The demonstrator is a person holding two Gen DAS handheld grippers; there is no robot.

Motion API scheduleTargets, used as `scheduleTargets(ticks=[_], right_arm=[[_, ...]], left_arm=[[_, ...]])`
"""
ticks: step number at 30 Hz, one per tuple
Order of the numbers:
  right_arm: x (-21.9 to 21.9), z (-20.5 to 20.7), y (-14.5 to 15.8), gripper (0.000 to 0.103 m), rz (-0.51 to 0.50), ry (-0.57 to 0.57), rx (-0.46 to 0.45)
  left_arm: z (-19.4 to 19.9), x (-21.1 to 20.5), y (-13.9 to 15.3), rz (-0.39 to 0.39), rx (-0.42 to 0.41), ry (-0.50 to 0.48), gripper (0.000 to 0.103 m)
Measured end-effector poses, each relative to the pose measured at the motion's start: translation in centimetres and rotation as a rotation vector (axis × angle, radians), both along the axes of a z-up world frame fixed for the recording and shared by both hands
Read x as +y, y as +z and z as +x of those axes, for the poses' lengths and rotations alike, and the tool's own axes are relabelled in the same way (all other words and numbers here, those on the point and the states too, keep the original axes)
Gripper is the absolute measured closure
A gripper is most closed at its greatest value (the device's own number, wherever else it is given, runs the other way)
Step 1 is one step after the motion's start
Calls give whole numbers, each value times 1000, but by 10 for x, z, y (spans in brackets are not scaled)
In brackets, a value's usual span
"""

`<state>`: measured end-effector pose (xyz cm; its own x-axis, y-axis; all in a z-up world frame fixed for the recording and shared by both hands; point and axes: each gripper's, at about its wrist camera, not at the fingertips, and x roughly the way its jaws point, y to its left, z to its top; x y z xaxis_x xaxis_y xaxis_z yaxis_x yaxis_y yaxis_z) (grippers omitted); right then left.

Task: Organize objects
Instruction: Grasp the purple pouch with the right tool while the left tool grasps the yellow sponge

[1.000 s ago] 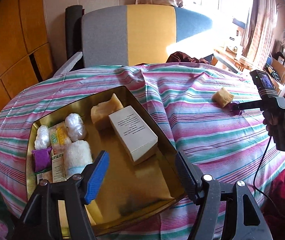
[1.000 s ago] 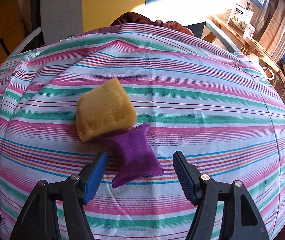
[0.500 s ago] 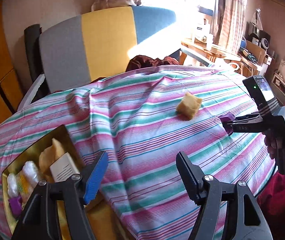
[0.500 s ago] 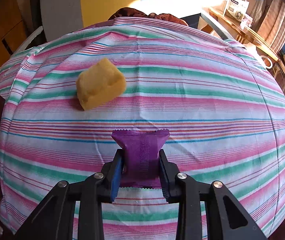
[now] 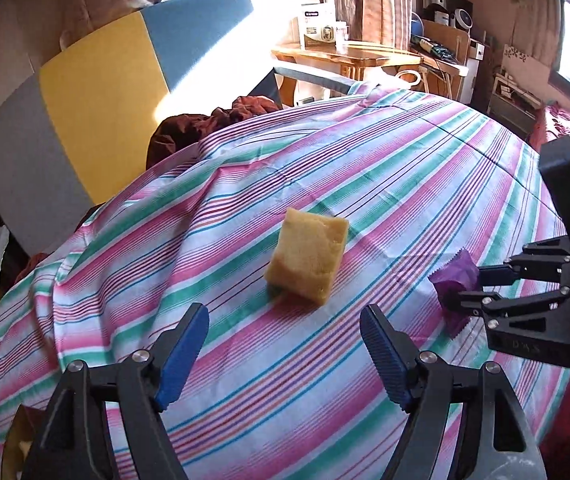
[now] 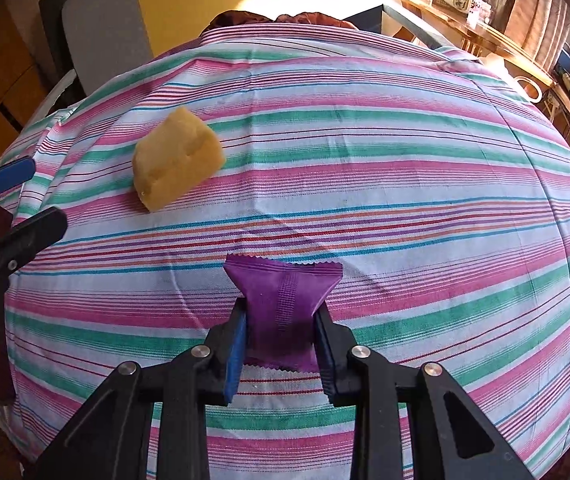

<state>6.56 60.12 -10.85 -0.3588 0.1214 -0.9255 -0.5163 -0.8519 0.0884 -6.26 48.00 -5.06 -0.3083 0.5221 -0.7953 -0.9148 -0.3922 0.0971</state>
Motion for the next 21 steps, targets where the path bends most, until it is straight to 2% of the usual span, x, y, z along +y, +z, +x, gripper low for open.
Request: scheduleTargets(ticks=[6, 13, 14, 15, 16, 21], right_arm=[[5, 1, -1, 72, -15, -15, -3], [11, 1, -2, 72, -12, -27, -5], [11, 1, -3, 72, -14, -28, -5], [12, -1, -3, 72, -13, -28, -4], [12, -1, -3, 72, -9, -25, -2], [9, -3, -2, 72, 29, -1, 2]], left_arm=[[-6, 49, -22, -53, 35, -55, 15], [-17, 83, -50, -104, 59, -61, 17], [-19, 84, -54, -112, 45, -61, 29], [-21, 84, -56, -118, 16, -59, 45], [-22, 80, -54, -101, -20, -52, 47], [-9, 37, -29, -14, -54, 38, 49]])
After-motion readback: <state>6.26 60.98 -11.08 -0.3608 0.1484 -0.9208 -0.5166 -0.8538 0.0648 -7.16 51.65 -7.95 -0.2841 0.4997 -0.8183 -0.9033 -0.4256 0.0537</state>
